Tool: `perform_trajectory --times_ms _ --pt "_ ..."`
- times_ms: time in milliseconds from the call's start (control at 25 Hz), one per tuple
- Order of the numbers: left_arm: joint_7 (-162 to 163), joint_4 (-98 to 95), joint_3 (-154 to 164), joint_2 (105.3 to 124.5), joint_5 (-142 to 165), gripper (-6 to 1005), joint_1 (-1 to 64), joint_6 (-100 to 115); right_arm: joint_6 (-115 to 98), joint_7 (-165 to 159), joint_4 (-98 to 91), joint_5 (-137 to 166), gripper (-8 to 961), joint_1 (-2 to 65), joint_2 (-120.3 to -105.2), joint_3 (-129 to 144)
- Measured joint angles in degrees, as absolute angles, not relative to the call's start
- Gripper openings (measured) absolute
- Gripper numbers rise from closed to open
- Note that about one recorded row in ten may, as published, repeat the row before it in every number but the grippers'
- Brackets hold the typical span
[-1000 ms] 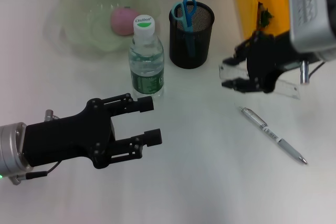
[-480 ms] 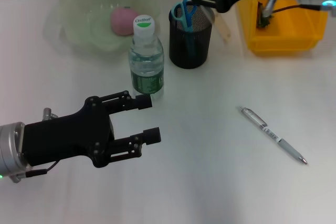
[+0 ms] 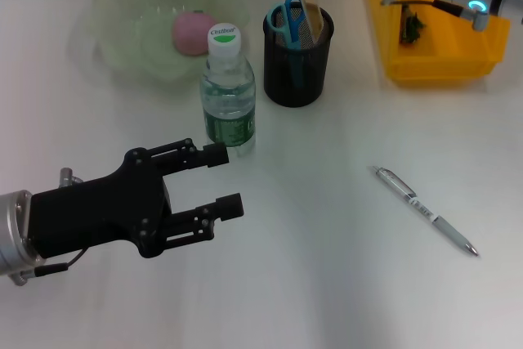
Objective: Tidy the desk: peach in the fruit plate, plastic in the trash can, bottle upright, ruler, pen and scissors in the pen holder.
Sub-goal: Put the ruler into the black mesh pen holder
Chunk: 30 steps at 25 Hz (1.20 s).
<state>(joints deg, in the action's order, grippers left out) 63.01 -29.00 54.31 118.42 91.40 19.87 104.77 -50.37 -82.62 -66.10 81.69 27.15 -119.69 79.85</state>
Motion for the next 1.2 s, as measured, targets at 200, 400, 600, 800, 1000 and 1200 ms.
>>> perform_trajectory --times_ms 200,400,600,800,1000,1200 --pt "63.0 -29.0 53.9 118.44 91.4 682 19.7 104.7 -49.1 -75.7 -61.5 72.8 447 27.8 -119.52 79.6" --pt "63.0 -29.0 53.7 118.47 91.4 682 19.9 104.6 -46.8 -66.3 -55.3 63.9 453 29.0 -119.72 80.5" --pt "63.0 -29.0 53.4 118.43 91.4 682 19.9 104.5 -47.7 -58.6 -49.0 55.0 460 30.6 -119.70 81.0" --pt "63.2 -29.0 53.0 118.39 91.4 682 20.1 104.5 -48.4 -56.4 -44.0 53.1 466 32.4 -119.74 81.1" --pt "63.2 -29.0 53.0 118.39 91.4 681 20.1 104.3 -48.4 -56.1 -40.7 53.0 472 33.5 -119.74 81.1" --pt "63.1 -29.0 52.9 118.38 91.4 681 20.1 104.1 -49.0 -54.4 -38.4 53.0 479 34.8 -119.71 82.1"
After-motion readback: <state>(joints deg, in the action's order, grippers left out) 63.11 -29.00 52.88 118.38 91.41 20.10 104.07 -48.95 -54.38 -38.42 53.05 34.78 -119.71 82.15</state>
